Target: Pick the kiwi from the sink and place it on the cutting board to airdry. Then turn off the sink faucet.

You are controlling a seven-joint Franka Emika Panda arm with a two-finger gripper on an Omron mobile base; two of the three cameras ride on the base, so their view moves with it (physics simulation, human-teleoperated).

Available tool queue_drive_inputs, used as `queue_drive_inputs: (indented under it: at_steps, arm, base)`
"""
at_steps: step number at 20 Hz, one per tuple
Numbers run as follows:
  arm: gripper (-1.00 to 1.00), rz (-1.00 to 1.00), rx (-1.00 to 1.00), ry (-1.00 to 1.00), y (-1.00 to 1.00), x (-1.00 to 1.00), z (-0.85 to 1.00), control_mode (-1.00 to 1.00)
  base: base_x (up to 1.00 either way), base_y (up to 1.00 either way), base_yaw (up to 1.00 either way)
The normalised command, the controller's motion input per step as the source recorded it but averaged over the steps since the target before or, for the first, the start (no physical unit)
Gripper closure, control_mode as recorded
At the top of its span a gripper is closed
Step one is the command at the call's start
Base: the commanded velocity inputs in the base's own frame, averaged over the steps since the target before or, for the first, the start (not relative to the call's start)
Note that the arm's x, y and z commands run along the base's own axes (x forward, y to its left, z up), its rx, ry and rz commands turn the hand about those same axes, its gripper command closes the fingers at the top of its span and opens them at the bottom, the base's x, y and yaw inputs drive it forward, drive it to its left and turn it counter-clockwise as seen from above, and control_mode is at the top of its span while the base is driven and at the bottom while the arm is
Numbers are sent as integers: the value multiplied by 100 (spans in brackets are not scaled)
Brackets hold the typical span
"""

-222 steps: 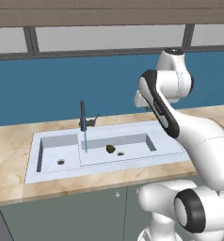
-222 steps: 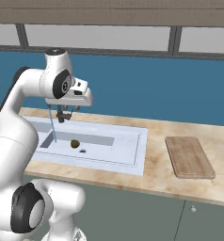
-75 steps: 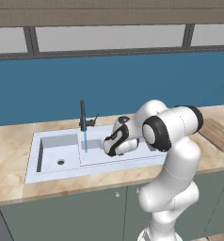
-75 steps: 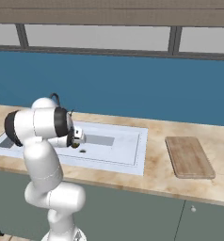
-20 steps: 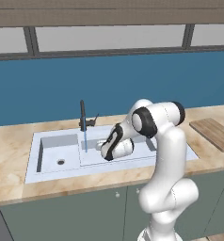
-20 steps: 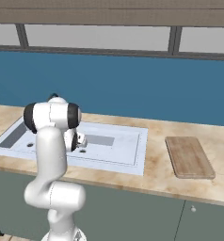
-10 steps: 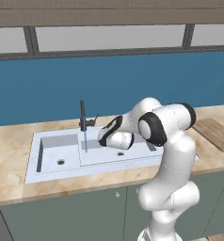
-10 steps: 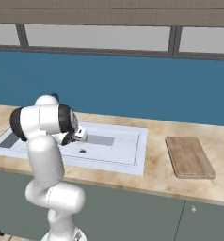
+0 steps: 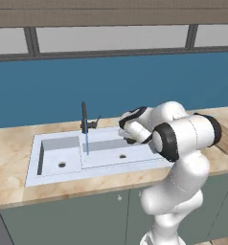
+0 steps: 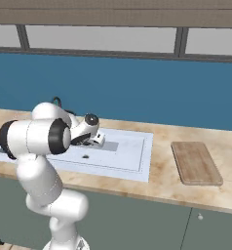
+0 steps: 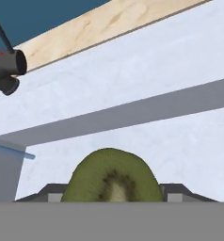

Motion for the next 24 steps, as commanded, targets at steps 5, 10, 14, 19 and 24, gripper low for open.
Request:
queue_drive_inputs:
  at_steps: [5,10,14,19,24]
  arm:
    - [100,0,8,10,-47,-17,93,-100]
    - [100,0,8,13,-45,-8,100,-100]
    - [100,0,9,16,-51,-18,97,-100]
    - [100,0,3,7,-46,-40,52,-100]
    - [100,0,0,-4,-9,-46,6,-100]
  base:
    - [0,0,0]
    - [0,0,0]
    - [0,0,0]
    - [0,0,0]
    - [0,0,0]
